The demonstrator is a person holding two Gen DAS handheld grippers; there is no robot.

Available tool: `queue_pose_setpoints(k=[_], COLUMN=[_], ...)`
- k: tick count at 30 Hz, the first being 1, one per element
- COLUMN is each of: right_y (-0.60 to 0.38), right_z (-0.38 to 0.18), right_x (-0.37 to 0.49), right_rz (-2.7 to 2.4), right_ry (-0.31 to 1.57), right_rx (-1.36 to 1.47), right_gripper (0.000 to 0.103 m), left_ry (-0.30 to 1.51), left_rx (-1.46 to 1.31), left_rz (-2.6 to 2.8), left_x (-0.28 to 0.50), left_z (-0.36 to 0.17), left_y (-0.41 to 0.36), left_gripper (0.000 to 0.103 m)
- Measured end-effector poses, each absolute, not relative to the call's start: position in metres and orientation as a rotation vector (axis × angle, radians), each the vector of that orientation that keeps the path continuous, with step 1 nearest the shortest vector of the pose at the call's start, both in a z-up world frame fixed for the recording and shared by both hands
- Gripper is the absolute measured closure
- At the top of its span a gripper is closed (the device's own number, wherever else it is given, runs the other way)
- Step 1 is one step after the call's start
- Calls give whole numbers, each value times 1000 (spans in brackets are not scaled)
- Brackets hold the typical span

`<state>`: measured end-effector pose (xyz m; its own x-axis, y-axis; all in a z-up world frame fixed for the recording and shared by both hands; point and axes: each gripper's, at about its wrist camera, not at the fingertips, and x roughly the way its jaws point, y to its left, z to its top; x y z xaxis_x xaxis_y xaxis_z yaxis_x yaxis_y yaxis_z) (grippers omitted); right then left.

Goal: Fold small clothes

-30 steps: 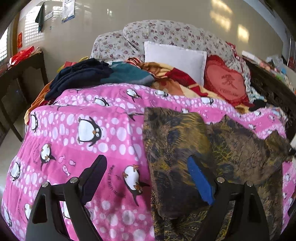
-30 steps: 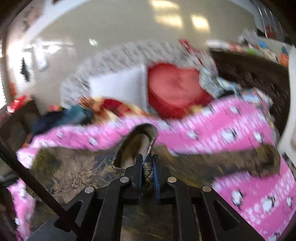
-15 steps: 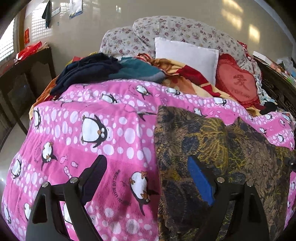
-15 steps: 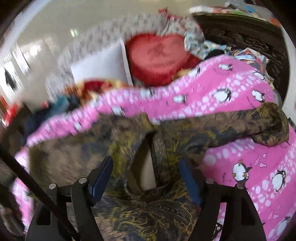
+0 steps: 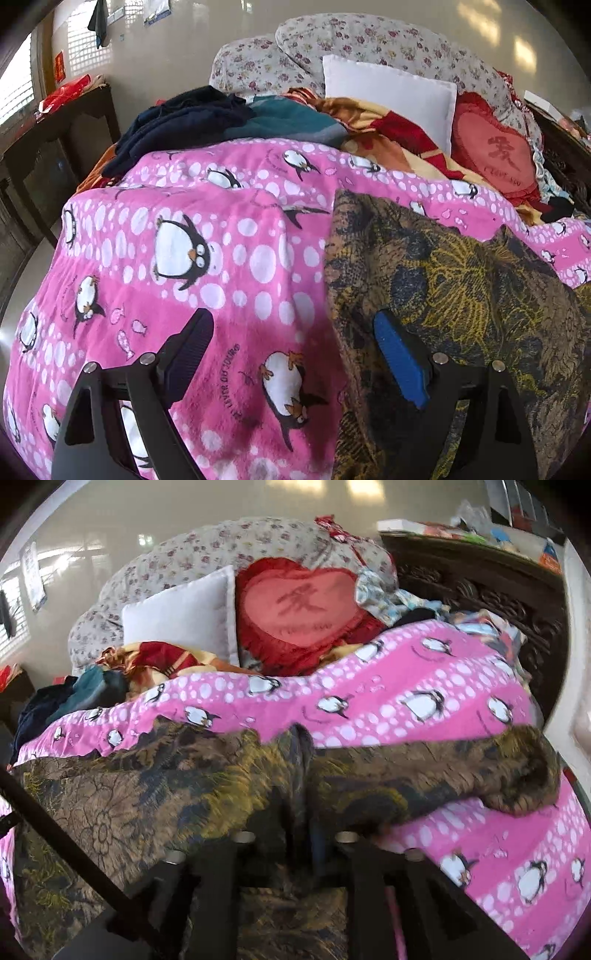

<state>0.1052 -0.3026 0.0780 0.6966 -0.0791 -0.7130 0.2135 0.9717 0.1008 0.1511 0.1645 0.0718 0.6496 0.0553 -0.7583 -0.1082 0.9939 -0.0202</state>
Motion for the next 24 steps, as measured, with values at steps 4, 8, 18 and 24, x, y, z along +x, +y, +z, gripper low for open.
queue_pose_setpoints(k=[4, 8, 18, 24], right_y=[-318, -303, -337, -325], right_z=[103, 105, 70, 88], right_x=[76, 65, 51, 57], right_rz=[-197, -90, -233, -118], right_ry=[699, 724, 853, 774], right_rx=[217, 171, 141, 186], right_gripper=[57, 57, 79, 79], left_ry=[819, 833, 859, 835], left_rx=[-65, -69, -67, -84], left_rz=[74, 68, 83, 18], left_x=[147, 159, 153, 122], left_z=[84, 80, 74, 82], left_y=[159, 144, 144, 131], left_gripper=[15, 15, 14, 14])
